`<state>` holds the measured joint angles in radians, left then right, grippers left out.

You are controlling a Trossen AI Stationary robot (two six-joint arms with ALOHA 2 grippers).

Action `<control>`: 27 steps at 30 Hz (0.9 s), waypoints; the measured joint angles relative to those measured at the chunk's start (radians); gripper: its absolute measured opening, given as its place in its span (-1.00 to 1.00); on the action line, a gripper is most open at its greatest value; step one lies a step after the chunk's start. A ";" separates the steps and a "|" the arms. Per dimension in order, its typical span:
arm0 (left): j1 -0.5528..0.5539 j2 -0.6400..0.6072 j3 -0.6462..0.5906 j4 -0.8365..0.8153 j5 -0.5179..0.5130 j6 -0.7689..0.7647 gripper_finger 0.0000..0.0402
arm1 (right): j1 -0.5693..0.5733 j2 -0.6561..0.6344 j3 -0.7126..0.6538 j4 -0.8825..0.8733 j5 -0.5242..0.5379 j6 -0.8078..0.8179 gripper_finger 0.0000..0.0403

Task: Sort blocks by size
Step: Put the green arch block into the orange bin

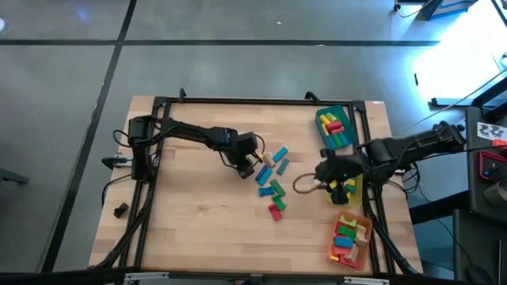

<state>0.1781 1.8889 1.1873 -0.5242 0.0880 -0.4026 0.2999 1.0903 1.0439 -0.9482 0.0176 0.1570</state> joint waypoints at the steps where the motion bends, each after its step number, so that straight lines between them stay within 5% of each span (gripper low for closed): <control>1: -0.002 0.000 0.002 0.030 0.030 0.000 -0.41 | 0.022 0.001 0.000 0.000 0.006 0.015 -0.18; 5: -0.009 -0.003 0.002 0.199 0.171 -0.025 -0.41 | 0.125 0.001 0.000 -0.005 0.124 0.087 -0.18; 12: -0.053 -0.006 0.003 0.625 0.393 -0.170 -0.41 | 0.301 0.037 0.000 0.016 0.515 0.125 -0.18; 19: -0.126 -0.007 0.004 0.967 0.399 -0.113 -0.41 | 0.349 0.125 0.000 0.121 0.739 0.007 -0.18; 27: -0.200 -0.007 0.004 1.095 0.277 0.027 -0.40 | 0.348 0.213 0.000 0.383 0.946 -0.258 -0.18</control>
<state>-0.0218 1.8816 1.1912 0.5705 0.3647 -0.3753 0.6483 1.3028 1.0435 -0.5650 0.9632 -0.1007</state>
